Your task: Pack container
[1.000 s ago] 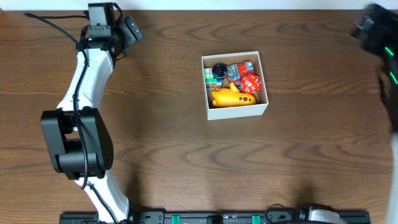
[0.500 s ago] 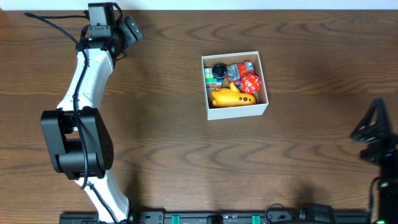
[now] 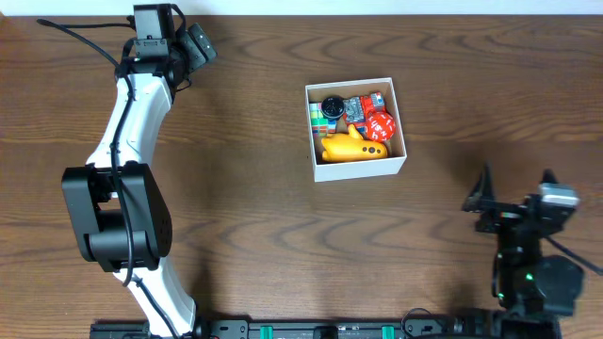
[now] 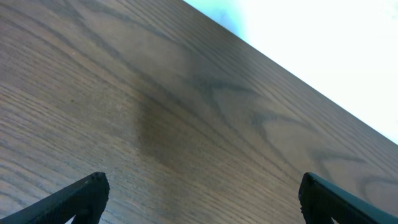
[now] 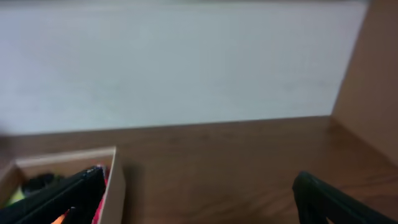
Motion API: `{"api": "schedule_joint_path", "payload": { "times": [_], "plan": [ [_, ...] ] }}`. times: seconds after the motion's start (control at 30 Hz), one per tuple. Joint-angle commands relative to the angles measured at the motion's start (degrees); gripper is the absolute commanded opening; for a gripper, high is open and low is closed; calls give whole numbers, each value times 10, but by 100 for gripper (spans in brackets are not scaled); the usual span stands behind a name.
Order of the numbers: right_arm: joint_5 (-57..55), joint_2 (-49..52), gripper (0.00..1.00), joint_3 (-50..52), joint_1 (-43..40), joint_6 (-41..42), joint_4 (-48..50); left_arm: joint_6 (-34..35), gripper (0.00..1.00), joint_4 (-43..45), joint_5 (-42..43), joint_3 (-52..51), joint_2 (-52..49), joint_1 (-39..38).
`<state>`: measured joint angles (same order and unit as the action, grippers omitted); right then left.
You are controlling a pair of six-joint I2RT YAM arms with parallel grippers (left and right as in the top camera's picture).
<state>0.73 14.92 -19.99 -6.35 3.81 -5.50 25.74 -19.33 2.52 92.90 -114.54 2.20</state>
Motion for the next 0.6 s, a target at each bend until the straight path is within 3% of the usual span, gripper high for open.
{"api": "schedule_joint_path", "payload": {
  "times": [0.0,0.57],
  "plan": [
    [14,-8,99,50,20,-33,42,5,98,-1,-11,0,14,2],
    [17,-100,99,161,60,-33,81,5,98,-1,-11,0,14,2]
  ]
}}
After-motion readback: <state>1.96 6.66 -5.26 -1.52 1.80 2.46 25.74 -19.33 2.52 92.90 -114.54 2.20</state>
